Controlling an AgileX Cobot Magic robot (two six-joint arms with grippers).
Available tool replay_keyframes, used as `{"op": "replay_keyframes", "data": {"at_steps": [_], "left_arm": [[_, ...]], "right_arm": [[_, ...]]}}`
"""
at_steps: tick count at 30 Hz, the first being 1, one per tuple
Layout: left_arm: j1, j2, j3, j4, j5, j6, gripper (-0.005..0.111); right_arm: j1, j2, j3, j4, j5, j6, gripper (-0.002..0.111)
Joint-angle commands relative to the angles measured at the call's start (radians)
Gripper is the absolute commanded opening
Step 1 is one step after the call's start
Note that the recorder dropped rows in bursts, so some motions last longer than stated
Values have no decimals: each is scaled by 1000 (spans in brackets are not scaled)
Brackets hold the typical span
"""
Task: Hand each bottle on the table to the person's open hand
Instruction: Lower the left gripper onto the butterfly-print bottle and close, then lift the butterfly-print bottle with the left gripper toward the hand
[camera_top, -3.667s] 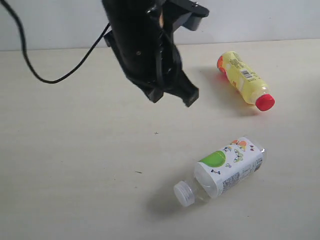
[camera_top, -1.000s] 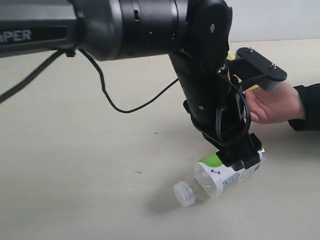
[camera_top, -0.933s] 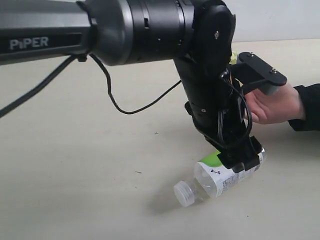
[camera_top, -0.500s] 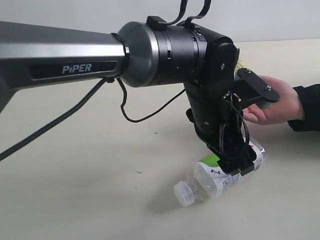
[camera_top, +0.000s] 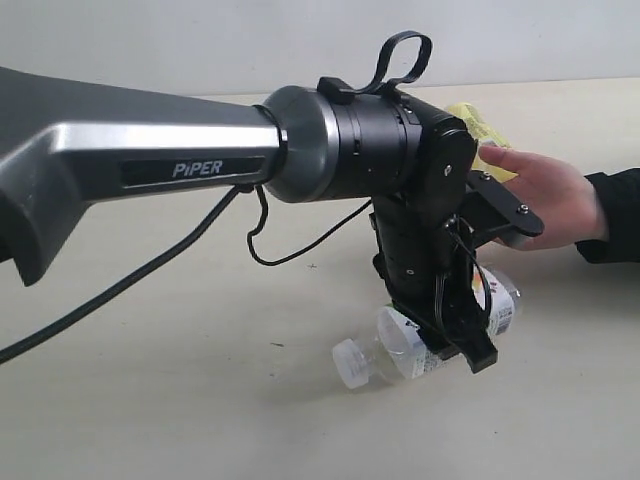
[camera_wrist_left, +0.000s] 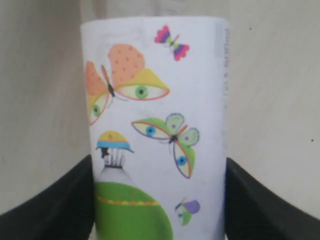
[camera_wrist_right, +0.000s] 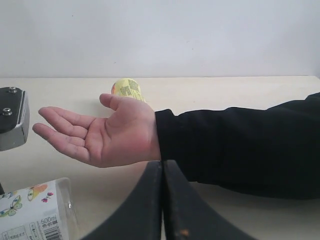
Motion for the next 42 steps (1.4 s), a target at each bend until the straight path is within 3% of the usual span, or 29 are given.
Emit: {"op": "replay_keyframes", "data": {"at_steps": [1,3,14,25,29,35,42], "left_arm": [[-5,-3,-9,-4,53,-9,23],[-5,-3,-9,-7,81,-11,0],[-7,-58,-9,-12,126,-140,0],[-56,-159,-53,-9,105,-321,0],[-71,-172,-124,12,38,-435,0],[-54,-147,-280,186,-5,-794,0],[-33,12,-531,209,15,-944,0]], "right_arm": [[-6,-4,4,-2,-2,0,0],[-6,-4,4,-2,-2,0,0],[-6,-4,4,-2,-11,0,0],[-6,-4,4,-2,-11,0,0],[-6,-4,4,-2,-11,0,0],[-6,-4,4,-2,-11,0,0],[-6,-4,4,-2,-11,0,0]]}}
